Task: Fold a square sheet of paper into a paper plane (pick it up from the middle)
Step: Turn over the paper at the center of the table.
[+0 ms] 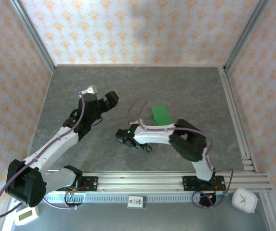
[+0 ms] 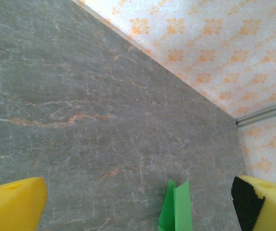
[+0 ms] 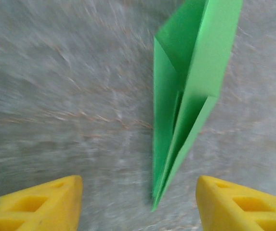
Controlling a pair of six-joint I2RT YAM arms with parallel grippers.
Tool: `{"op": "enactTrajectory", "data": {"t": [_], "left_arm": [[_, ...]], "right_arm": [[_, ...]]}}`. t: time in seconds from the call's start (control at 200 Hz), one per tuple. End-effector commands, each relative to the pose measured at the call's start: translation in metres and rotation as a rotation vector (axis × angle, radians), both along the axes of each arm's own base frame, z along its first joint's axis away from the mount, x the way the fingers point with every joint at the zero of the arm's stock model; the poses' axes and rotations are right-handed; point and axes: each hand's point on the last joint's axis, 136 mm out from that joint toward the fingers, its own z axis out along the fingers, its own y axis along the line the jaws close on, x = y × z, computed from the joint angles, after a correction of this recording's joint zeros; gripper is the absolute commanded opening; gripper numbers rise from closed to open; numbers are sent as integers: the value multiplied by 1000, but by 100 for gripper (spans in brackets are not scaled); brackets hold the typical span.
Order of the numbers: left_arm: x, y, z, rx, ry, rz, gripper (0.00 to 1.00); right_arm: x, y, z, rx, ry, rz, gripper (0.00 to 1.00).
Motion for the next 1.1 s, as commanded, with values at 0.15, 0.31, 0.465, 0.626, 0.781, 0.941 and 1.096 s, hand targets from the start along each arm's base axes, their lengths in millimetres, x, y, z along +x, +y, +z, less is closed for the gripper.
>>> {"op": "enactTrajectory", "data": {"t": [0.15, 0.31, 0.465, 0.626, 0.781, 0.941, 1.096], "left_arm": [[-5, -47, -10, -17, 11, -169, 99], [-18, -128, -23, -28, 29, -340, 99], [-32, -209, -40, -64, 69, -505, 99], [-52, -285, -53, -79, 93, -672, 99], [-60, -324, -73, -82, 119, -728, 99], [-51, -333, -104, -52, 152, -707, 99], [-42, -332, -129, 6, 170, -694, 99]], "right_arm": [[41, -40, 47, 493, -3, -159, 63], [65, -97, 54, 737, -63, -326, 61], [75, -146, 55, 1003, -138, -495, 60], [73, -175, 51, 1179, -194, -619, 59], [68, -185, 41, 1242, -199, -670, 59], [62, -181, 32, 1266, -176, -679, 59], [55, -179, 27, 1276, -160, -679, 58]]}}
